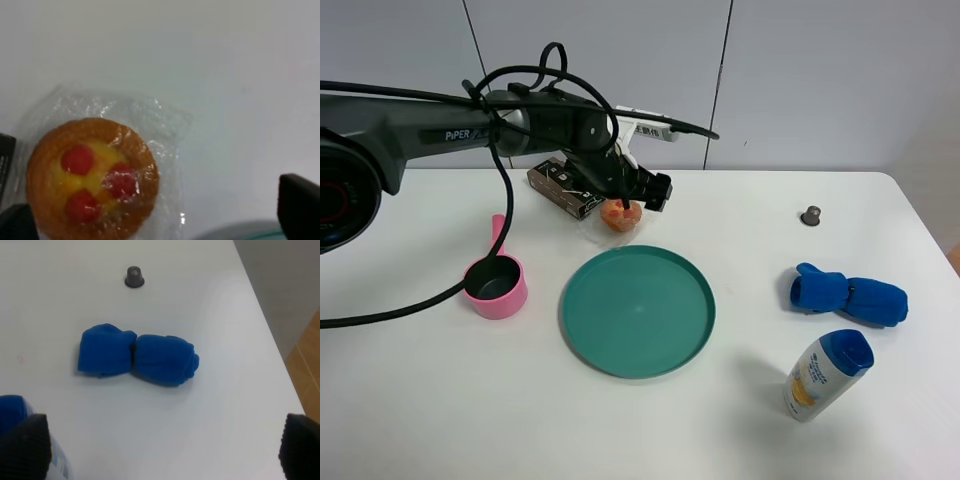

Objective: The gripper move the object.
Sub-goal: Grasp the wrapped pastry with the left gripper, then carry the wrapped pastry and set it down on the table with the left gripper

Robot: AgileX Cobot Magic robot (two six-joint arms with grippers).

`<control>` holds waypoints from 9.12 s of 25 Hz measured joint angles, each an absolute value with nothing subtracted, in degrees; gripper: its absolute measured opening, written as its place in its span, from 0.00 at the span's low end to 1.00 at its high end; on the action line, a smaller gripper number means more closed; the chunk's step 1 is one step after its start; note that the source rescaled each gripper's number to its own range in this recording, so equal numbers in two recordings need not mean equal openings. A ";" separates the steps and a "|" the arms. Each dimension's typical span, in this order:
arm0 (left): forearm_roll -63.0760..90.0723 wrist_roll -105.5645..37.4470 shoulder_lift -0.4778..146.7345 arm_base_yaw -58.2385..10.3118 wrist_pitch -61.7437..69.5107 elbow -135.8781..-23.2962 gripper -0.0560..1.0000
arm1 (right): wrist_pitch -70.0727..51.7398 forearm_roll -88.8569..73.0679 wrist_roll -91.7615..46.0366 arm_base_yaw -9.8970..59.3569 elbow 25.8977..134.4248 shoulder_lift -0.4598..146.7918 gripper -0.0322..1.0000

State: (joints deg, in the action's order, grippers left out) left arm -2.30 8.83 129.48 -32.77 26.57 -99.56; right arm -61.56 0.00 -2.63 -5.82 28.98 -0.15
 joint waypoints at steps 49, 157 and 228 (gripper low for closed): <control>-12.09 3.90 138.07 -32.54 18.62 -99.68 0.93 | -61.56 0.00 -2.63 -5.82 28.98 -0.15 1.00; 10.21 -40.55 139.92 -51.87 24.30 -111.38 0.06 | -61.56 0.00 -2.63 -5.82 28.98 -0.15 1.00; 10.12 -40.25 139.90 -52.02 29.92 -110.77 1.00 | -61.56 0.00 -2.63 -5.82 28.98 -0.15 1.00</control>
